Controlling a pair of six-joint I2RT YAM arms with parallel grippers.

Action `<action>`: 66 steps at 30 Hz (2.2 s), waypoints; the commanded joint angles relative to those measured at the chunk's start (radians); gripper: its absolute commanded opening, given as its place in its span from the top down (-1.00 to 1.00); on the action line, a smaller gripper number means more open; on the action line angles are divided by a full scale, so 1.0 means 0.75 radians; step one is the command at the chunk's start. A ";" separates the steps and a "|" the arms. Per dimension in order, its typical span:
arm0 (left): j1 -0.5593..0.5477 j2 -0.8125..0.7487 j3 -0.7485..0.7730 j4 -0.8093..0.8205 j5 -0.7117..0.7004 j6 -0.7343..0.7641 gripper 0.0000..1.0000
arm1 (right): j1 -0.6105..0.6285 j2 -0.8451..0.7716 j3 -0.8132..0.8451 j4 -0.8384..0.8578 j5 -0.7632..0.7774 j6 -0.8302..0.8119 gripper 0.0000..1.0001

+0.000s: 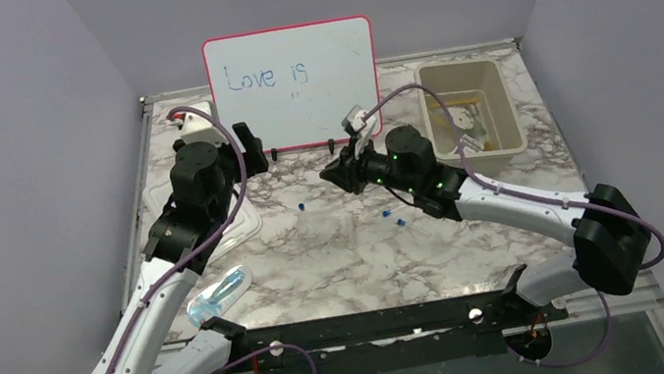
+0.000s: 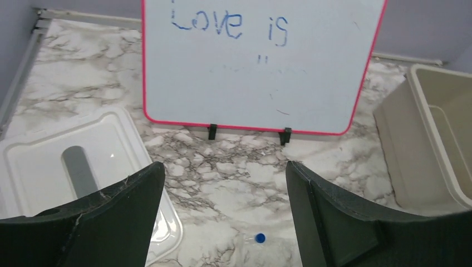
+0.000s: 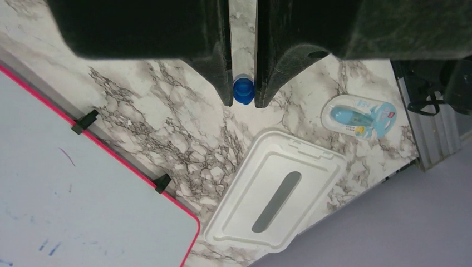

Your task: Organize the chemistry lab equipment

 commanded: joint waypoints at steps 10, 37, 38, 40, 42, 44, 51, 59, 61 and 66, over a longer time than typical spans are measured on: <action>-0.002 0.053 -0.025 -0.037 -0.293 -0.065 -0.64 | 0.214 0.244 -0.145 0.552 0.272 -0.168 0.65; 0.011 0.071 -0.076 -0.038 -0.284 -0.075 -0.68 | 0.220 0.496 -0.279 0.917 0.172 -0.267 0.65; 0.011 0.071 -0.076 -0.039 -0.284 -0.073 -0.67 | 0.221 0.506 -0.278 0.922 0.167 -0.269 0.65; 0.013 0.073 -0.078 -0.038 -0.284 -0.072 -0.67 | 0.220 0.525 -0.277 0.936 0.162 -0.267 0.65; 0.013 0.073 -0.078 -0.038 -0.284 -0.070 -0.68 | 0.220 0.545 -0.279 0.952 0.161 -0.269 0.65; 0.013 0.072 -0.078 -0.039 -0.282 -0.067 -0.68 | 0.221 0.561 -0.280 0.967 0.166 -0.279 0.65; 0.019 0.072 -0.079 -0.038 -0.278 -0.064 -0.68 | 0.220 0.606 -0.296 1.030 0.172 -0.313 0.64; 0.023 0.072 -0.080 -0.038 -0.276 -0.064 -0.69 | 0.220 0.627 -0.299 1.032 0.149 -0.320 0.62; 0.025 0.073 -0.080 -0.038 -0.276 -0.063 -0.69 | 0.220 0.631 -0.298 1.028 0.138 -0.320 0.60; 0.027 0.076 -0.080 -0.038 -0.278 -0.062 -0.69 | 0.222 0.644 -0.283 0.997 0.130 -0.314 0.54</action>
